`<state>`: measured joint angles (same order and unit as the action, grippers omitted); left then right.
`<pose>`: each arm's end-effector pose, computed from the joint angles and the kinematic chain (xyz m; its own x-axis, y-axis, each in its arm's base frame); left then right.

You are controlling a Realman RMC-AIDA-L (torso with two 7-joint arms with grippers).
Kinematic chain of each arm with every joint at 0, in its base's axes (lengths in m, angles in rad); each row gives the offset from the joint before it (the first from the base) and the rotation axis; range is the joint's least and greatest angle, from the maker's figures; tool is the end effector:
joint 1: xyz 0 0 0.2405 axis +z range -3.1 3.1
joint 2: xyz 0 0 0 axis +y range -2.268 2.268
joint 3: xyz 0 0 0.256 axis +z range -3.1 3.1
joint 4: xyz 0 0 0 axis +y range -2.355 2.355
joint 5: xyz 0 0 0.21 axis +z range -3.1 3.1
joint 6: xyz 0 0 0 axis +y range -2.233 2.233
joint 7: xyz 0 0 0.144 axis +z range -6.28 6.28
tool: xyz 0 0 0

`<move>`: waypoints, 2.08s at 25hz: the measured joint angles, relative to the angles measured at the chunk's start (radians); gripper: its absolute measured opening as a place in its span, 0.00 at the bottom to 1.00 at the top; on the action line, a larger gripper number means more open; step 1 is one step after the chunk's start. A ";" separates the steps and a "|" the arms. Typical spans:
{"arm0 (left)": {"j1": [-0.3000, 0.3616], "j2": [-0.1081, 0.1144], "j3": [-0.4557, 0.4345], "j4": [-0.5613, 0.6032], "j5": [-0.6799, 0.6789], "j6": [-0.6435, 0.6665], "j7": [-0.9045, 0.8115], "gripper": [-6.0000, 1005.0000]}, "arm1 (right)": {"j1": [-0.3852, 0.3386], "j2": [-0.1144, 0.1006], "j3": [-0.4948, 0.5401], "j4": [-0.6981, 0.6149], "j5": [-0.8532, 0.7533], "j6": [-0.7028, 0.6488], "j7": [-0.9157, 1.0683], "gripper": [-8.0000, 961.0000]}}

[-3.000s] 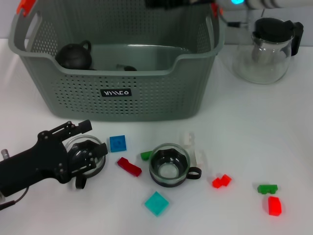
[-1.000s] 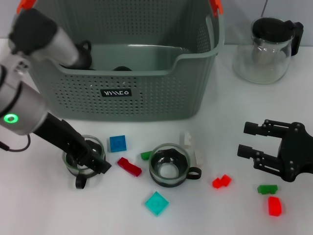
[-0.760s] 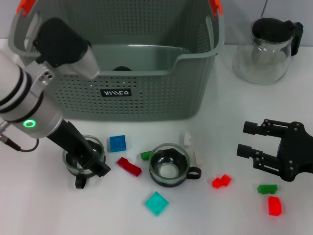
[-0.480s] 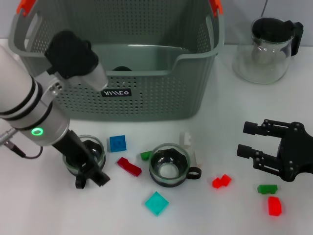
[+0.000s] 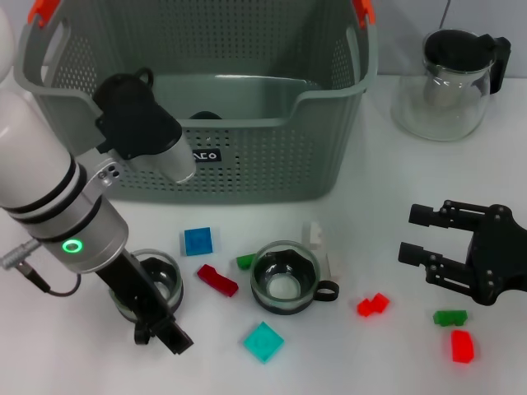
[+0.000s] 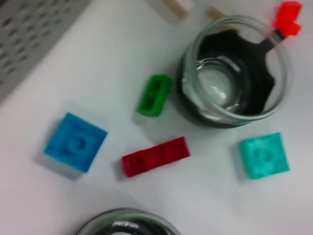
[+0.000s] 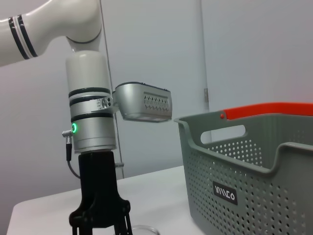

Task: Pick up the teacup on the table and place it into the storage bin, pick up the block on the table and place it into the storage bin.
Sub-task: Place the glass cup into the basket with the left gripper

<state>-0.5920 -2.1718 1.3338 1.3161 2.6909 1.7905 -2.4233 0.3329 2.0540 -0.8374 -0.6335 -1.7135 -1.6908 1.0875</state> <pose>-0.1929 0.3122 -0.0207 0.6776 0.6062 -0.4164 0.5558 -0.7929 -0.2497 0.2822 0.2746 0.0086 0.7654 -0.1311 -0.6300 -0.3243 -0.9242 -0.2017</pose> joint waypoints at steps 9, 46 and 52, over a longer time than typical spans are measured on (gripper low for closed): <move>-0.007 0.002 0.004 -0.054 -0.013 -0.068 0.030 0.70 | 0.000 0.001 0.005 0.000 0.000 -0.001 0.000 0.53; -0.086 0.113 -0.641 -0.233 -0.688 0.251 0.307 0.05 | 0.008 0.000 0.008 0.002 0.000 -0.006 0.014 0.51; -0.126 0.161 -0.769 -0.322 -0.902 -0.029 0.271 0.05 | 0.012 0.002 0.008 0.005 0.000 -0.006 0.014 0.51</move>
<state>-0.7180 -2.0103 0.5644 0.9940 1.7889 1.7616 -2.1523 0.3447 2.0562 -0.8297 -0.6286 -1.7134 -1.6965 1.1014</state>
